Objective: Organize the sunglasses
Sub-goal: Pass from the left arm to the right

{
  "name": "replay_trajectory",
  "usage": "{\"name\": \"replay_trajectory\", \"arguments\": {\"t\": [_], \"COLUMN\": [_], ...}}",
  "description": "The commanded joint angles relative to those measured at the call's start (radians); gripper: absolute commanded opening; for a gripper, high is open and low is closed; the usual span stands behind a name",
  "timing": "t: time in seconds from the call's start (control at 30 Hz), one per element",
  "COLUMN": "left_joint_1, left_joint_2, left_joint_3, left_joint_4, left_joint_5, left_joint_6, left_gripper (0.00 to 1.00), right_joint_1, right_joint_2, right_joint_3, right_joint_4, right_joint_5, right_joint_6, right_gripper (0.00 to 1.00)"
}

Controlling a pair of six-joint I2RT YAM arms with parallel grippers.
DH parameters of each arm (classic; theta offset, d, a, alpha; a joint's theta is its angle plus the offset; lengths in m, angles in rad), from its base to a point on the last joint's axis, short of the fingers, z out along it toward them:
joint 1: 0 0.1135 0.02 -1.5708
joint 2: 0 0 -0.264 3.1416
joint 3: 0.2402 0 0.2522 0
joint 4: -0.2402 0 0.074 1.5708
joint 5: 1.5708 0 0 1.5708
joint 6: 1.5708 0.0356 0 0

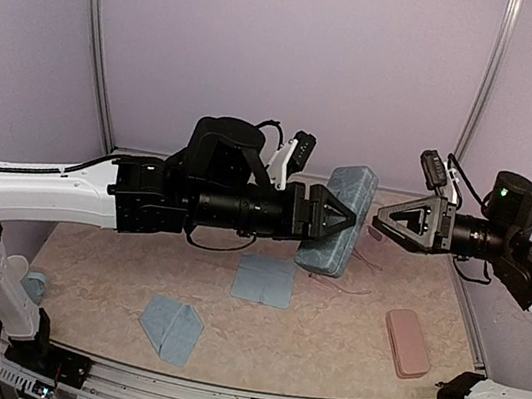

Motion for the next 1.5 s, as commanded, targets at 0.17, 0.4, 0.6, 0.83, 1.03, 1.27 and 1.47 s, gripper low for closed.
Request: {"name": "replay_trajectory", "arguments": {"t": [0.17, 0.4, 0.6, 0.83, 1.03, 1.27, 1.47], "left_joint_1": [0.005, 0.01, 0.01, 0.009, 0.01, 0.012, 0.019], "left_joint_2": [-0.047, -0.053, -0.064, -0.057, -0.028, -0.002, 0.01], "left_joint_3": [0.034, 0.03, 0.018, 0.004, 0.021, 0.045, 0.062], "left_joint_4": [0.088, 0.124, 0.225, 0.339, 0.33, 0.312, 0.292], "left_joint_5": [0.173, 0.256, 0.302, 0.331, 0.327, 0.321, 0.332], "left_joint_6": [0.021, 0.017, -0.022, -0.071, -0.079, -0.073, -0.071], "left_gripper": [0.38, 0.38, 0.38, 0.38, 0.36, 0.36, 0.36], "right_joint_1": [-0.007, -0.007, -0.007, -0.007, -0.007, -0.007, -0.007], "right_joint_2": [0.038, 0.014, 0.02, 0.051, 0.065, 0.071, 0.093], "right_joint_3": [-0.062, -0.119, -0.135, -0.114, -0.083, -0.064, -0.05], "right_joint_4": [0.264, 0.46, 0.599, 0.761, 0.768, 0.785, 0.807], "right_joint_5": [-0.192, -0.199, -0.217, -0.254, -0.278, -0.286, -0.284], "right_joint_6": [0.12, 0.206, 0.286, 0.388, 0.396, 0.403, 0.416], "right_gripper": [1.0, 1.0, 1.0, 1.0, 0.99, 1.0, 0.95]}}
